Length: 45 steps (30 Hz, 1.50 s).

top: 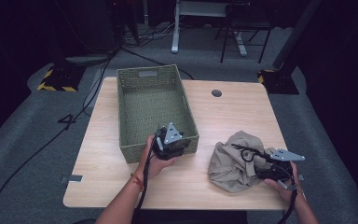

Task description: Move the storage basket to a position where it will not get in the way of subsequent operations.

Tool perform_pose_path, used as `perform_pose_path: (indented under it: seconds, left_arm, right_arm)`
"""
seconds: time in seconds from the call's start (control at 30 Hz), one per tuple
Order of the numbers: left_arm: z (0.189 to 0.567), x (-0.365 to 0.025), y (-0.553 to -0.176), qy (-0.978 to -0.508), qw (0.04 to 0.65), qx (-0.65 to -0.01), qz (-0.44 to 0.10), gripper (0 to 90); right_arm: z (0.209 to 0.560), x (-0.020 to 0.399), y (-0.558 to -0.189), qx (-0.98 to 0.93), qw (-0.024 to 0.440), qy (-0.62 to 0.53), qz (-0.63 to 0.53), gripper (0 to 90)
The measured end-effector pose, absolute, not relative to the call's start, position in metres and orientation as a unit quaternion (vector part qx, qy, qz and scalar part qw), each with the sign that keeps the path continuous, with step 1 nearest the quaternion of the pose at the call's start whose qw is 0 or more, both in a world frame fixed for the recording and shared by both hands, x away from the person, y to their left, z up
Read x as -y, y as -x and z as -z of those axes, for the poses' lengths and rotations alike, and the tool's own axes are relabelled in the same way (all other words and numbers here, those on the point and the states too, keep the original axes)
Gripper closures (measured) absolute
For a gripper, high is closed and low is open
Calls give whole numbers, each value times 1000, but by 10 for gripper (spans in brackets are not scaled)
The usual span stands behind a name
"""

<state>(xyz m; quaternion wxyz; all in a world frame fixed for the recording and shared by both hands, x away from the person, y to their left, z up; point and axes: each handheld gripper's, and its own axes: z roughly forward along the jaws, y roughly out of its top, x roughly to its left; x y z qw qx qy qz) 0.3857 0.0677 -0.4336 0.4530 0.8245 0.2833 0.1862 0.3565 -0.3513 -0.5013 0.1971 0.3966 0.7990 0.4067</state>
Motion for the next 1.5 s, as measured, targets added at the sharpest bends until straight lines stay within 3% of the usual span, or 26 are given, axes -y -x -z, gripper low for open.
perform_pose_path:
  seconds: [0.3, 0.73, 0.97, 1.07, 1.5]
  left_arm:
    - [431, -83, -390, -827, 440, -293, -193, 630]
    - [427, -161, -400, -832, 426, -308, -178, 584]
    - [426, -200, -412, -826, 427, -330, -166, 532]
    - [424, -210, -414, -819, 417, -353, -175, 452]
    - [422, -232, -424, -813, 408, -374, -180, 406]
  right_arm:
    - [501, 351, -357, -799, 197, -396, -407, 241]
    - [501, 351, -357, -799, 197, -397, -406, 241]
    - [501, 351, -357, -799, 196, -397, -406, 241]
    - [501, 351, -357, -799, 195, -397, -406, 241]
    - [501, 351, -357, -800, 195, -398, -406, 241]
